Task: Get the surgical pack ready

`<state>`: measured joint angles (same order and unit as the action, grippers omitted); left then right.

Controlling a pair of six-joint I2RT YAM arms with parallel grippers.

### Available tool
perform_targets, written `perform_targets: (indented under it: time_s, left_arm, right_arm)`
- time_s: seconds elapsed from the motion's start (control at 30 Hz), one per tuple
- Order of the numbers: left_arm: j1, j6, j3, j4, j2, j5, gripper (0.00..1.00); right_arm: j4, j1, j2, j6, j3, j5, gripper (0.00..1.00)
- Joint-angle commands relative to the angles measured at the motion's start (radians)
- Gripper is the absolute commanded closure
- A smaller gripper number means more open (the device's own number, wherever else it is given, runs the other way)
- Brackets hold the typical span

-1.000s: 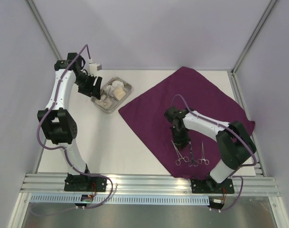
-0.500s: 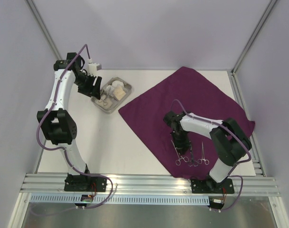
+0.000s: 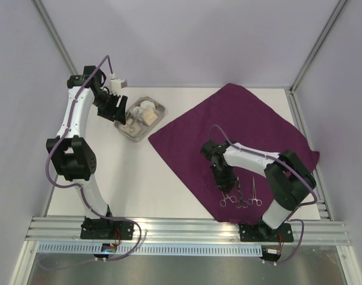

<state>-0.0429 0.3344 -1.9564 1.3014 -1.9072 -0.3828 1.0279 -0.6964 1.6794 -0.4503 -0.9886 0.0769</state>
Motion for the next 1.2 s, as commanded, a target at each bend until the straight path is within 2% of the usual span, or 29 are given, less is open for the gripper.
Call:
perform_targets:
  time_s: [0.0,0.3,0.87,0.97,1.0,1.17]
  left_arm:
    - [-0.003,-0.011,-0.022,0.019,0.039,-0.004,0.30]
    - [-0.002,-0.009,-0.022,0.024,0.037,-0.005,0.30]
    - [-0.002,-0.006,-0.019,0.025,0.042,-0.007,0.30]
    - [-0.002,-0.006,-0.019,0.029,0.042,-0.008,0.30]
    - [-0.002,-0.005,-0.019,0.030,0.045,-0.008,0.30]
    - [-0.002,-0.002,-0.024,0.035,0.045,-0.010,0.30]
  right_arm:
    - [-0.022,-0.023,-0.052,0.002,-0.016,-0.008,0.80]
    - [-0.040,-0.022,0.049,0.018,-0.013,0.040,0.80]
    - [-0.063,-0.023,0.134,0.039,0.007,0.093,0.81]
    - [-0.074,-0.023,0.131,0.042,0.007,0.081,0.92]
    - [-0.078,-0.023,0.123,0.051,0.008,0.075,0.99]
    - [-0.085,-0.026,0.043,0.071,-0.011,0.054,0.99]
